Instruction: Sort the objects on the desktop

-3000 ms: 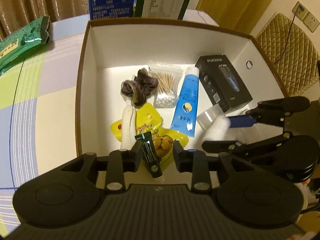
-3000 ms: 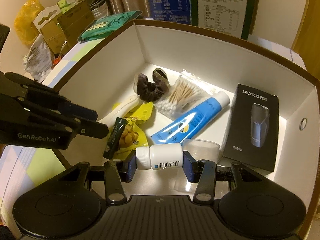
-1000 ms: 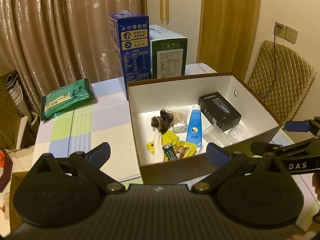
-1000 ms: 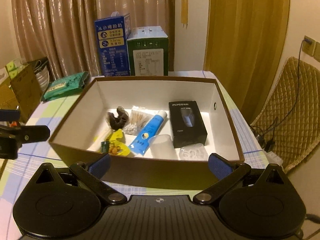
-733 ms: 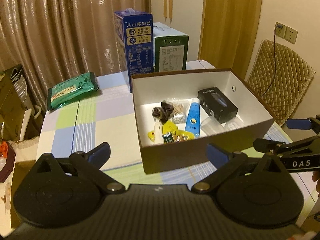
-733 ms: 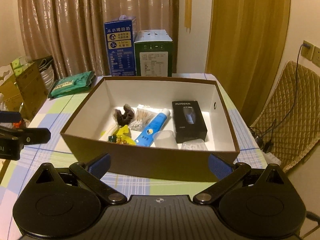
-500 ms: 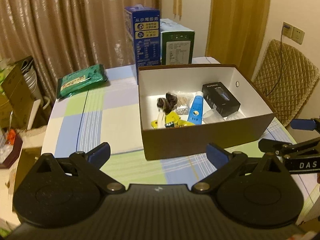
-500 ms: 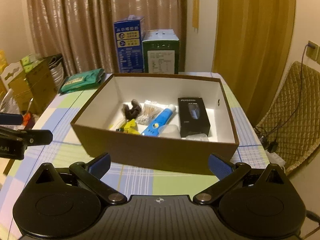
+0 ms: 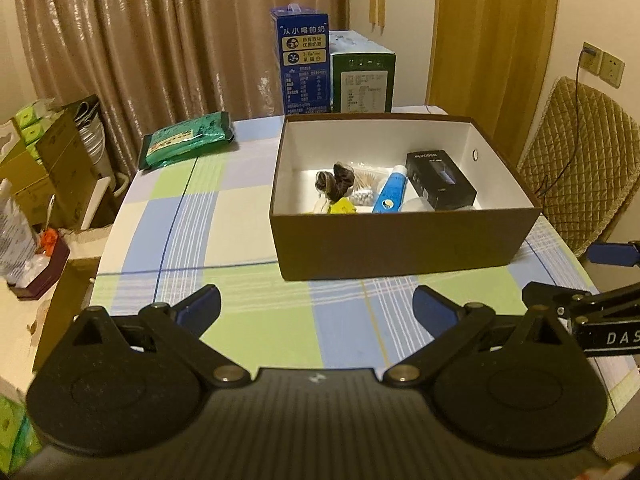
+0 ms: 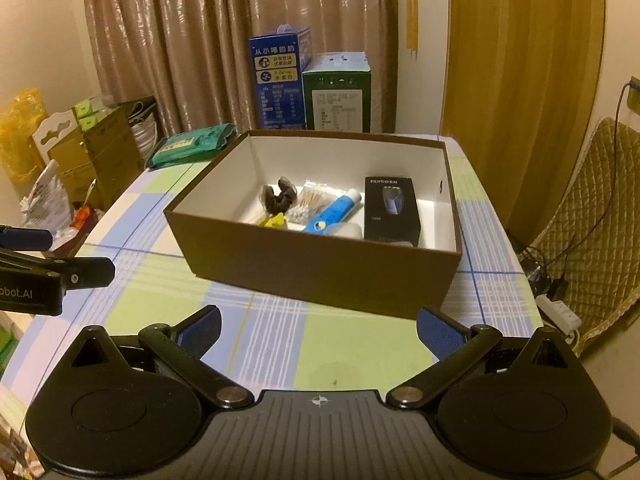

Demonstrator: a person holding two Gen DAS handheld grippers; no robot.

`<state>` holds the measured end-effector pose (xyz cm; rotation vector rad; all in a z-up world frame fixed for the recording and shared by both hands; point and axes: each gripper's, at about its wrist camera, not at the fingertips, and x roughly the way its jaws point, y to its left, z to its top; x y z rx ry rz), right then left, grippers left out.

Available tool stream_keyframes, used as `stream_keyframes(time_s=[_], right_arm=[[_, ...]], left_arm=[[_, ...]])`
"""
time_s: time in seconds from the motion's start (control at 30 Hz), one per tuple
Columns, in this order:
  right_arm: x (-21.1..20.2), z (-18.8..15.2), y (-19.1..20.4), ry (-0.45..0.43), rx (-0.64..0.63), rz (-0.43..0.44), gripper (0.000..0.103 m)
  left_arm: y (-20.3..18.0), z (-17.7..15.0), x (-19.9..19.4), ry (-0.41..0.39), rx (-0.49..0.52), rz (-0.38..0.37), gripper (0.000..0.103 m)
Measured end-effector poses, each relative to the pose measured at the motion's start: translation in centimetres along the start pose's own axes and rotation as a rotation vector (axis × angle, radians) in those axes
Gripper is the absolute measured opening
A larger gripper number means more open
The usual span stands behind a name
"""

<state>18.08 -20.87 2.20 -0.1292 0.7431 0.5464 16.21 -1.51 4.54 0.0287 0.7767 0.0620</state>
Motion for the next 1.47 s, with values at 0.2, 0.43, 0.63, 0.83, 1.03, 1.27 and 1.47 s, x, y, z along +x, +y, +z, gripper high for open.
stream_keyframes(time_s=[0.2,0.43,0.63,0.83,1.03,1.27,1.47], right_arm=[[-1.0,-1.0,-0.7,0.006,-0.015,0.016,0.101],[-1.9,-2.4,-1.1,0.017,-0.033,0.031,0.101],[-2.2,-3.4,-1.3,0.035,-0.03,0.039,0.101],[-2.5,-4.2,-1.3,0.056,-0.029,0.045,0.101],[-2.7,-4.9,-1.1,0.078,-0.021,0.054,0.101],[-2.8,-5.1,-1.2,0.076,-0.007,0.047,0.101],[-3.0,-4.6,-1.8,0.058,0.009,0.044,0.101]], left_arm=[[-0.9,-1.1,-0.9,0.009,-0.019,0.018,0.101],[-1.8,-2.2,-1.7,0.017,-0.026,0.031,0.101],[-2.1,-3.2,-2.1,0.032,-0.031,0.04,0.101],[-2.2,-4.4,-2.3,0.054,-0.04,0.048,0.101],[-2.0,-4.9,-2.3,0.067,-0.044,0.046,0.101],[-2.1,-4.8,-2.3,0.057,-0.032,0.03,0.101],[-2.5,-4.0,-2.2,0.033,-0.01,0.019,0.101]])
